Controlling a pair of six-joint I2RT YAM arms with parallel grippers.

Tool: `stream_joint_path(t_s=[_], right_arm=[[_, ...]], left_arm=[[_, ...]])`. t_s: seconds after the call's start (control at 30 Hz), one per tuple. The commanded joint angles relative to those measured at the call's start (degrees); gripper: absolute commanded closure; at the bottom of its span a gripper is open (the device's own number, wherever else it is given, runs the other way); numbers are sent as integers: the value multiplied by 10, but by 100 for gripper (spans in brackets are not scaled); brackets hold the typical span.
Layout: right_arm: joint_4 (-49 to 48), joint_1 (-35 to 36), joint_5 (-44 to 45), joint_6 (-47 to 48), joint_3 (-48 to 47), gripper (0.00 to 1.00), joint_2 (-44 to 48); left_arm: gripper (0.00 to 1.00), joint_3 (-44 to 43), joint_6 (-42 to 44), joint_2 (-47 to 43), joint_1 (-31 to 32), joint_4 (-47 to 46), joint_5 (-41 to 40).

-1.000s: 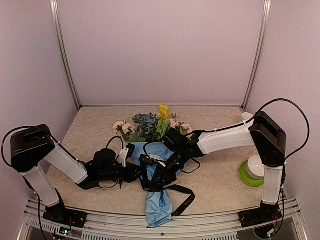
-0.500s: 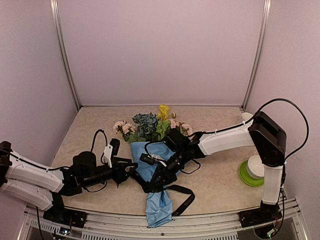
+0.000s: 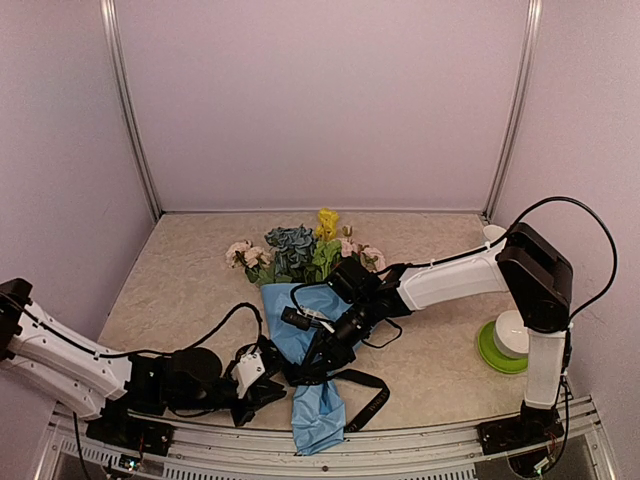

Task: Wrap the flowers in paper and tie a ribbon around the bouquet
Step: Cross the half-tied ribbon at the center of the board.

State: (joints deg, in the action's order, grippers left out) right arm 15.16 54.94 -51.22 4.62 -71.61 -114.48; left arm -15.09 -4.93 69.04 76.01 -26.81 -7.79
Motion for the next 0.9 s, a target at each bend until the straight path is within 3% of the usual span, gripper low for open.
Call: stream_joint_path(t_s=[0.0, 0.27, 0.6, 0.87], right_arm=[[7, -4, -13, -1, -7, 78, -4], [3, -4, -35, -1, -1, 77, 0], [-20, -4, -63, -10, 4, 79, 7], [-22, -2, -7, -21, 9, 83, 8]], left_arm=[[90, -48, 44, 68, 5, 50, -57], [94, -90, 49, 153, -4, 30, -109], [95, -104, 48, 173, -22, 3, -90], [94, -112, 54, 181, -48, -28, -47]])
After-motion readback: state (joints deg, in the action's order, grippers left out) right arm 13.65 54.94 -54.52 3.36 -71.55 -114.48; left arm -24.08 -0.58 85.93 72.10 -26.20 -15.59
